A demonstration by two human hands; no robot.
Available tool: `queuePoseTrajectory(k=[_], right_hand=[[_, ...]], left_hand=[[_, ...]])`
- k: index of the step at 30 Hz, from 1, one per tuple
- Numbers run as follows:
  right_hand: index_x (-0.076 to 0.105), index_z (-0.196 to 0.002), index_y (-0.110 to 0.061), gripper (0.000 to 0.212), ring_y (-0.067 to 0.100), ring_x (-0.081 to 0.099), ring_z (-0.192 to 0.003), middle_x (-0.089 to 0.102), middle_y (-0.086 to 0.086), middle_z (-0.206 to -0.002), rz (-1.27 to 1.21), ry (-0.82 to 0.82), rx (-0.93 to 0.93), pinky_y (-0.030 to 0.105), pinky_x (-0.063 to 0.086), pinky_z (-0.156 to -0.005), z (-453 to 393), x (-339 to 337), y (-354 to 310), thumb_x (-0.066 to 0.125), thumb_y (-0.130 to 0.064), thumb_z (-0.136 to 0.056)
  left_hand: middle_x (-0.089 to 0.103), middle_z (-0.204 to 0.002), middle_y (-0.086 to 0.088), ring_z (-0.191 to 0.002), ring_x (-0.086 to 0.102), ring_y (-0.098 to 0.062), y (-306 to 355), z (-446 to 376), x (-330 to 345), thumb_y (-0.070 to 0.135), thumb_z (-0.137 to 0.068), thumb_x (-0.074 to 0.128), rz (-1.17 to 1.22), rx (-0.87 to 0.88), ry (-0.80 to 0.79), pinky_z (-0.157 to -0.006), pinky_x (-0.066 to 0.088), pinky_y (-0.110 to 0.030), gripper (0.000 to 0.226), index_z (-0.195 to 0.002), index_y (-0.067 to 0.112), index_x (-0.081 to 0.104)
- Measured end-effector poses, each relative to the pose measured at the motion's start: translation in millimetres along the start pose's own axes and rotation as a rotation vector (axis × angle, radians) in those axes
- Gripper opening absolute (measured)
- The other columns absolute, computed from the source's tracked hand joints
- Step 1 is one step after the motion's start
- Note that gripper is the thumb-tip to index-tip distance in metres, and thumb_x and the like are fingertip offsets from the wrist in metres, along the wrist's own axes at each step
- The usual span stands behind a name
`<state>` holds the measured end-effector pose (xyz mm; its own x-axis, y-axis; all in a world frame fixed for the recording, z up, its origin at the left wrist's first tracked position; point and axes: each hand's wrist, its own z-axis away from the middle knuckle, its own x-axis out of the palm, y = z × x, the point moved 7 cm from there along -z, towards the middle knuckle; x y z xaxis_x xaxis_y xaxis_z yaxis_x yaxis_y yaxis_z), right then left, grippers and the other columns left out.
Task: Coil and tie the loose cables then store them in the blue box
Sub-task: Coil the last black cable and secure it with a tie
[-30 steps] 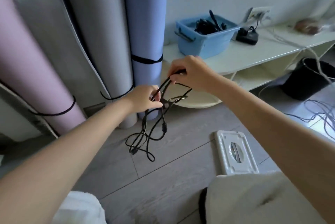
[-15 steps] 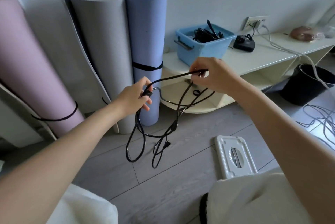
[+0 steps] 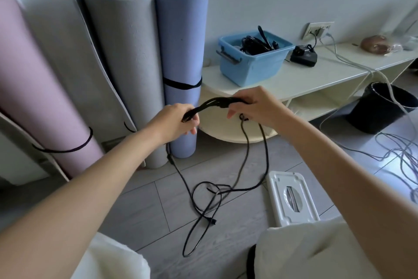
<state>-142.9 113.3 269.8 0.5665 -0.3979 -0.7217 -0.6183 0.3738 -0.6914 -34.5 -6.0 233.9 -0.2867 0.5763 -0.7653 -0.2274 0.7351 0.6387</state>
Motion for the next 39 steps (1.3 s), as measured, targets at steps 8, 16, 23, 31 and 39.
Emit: queuePoseTrajectory(k=[8, 16, 23, 31, 39], right_hand=[[0.065, -0.076, -0.022, 0.018, 0.002, 0.038, -0.035, 0.063, -0.008, -0.061, 0.198, -0.172, 0.043, 0.010, 0.027, -0.039, 3.8, 9.9, 11.5, 0.056, -0.018, -0.091], [0.061, -0.074, -0.026, 0.018, 0.008, 0.044, -0.046, 0.068, -0.006, -0.067, 0.132, -0.062, 0.041, 0.021, 0.038, -0.050, 0.3, -4.1, 14.5, 0.059, -0.018, -0.090], [0.065, -0.095, -0.012, 0.010, 0.008, 0.057, -0.053, 0.071, 0.004, -0.080, 0.198, -0.363, 0.195, 0.016, 0.049, -0.054, 13.3, 23.8, 34.9, 0.057, -0.014, -0.090], [0.047, -0.129, -0.010, 0.052, 0.017, 0.057, -0.102, 0.057, 0.007, -0.124, -0.047, -0.188, 0.108, 0.020, 0.048, -0.079, 7.7, 24.8, -2.6, 0.069, -0.013, -0.082], [0.064, -0.084, -0.010, 0.004, 0.016, 0.054, -0.054, 0.062, 0.010, -0.070, -0.068, -0.197, 0.057, 0.021, 0.047, -0.057, 4.6, 32.2, -11.2, 0.061, -0.011, -0.087]], left_hand=[[0.060, -0.065, 0.008, -0.052, 0.048, 0.000, -20.1, 5.5, -6.2, 0.034, -0.094, 0.051, -0.103, -0.070, -0.002, -0.051, 0.032, -0.013, 0.026, -0.076, 0.023, 0.065], [0.062, -0.067, 0.002, -0.057, 0.056, -0.010, -50.3, 5.8, -16.5, 0.017, -0.097, 0.048, 0.180, -0.275, 0.085, -0.053, 0.044, -0.016, 0.023, -0.080, 0.015, 0.064], [0.060, -0.048, 0.003, -0.035, 0.050, -0.003, -31.4, 10.5, -40.9, 0.022, -0.101, 0.037, 0.569, -0.207, 0.366, -0.040, 0.041, -0.013, 0.038, -0.068, 0.011, 0.054], [0.064, -0.080, 0.001, -0.047, 0.048, 0.004, 22.2, 9.4, -12.1, 0.021, -0.099, 0.041, 0.419, -0.018, 0.050, -0.049, 0.037, -0.006, 0.027, -0.084, 0.017, 0.062], [0.063, -0.084, 0.013, -0.061, 0.052, 0.011, 37.4, 10.8, -16.3, 0.021, -0.098, 0.045, 0.432, 0.053, 0.025, -0.057, 0.039, -0.006, 0.020, -0.100, 0.024, 0.065]])
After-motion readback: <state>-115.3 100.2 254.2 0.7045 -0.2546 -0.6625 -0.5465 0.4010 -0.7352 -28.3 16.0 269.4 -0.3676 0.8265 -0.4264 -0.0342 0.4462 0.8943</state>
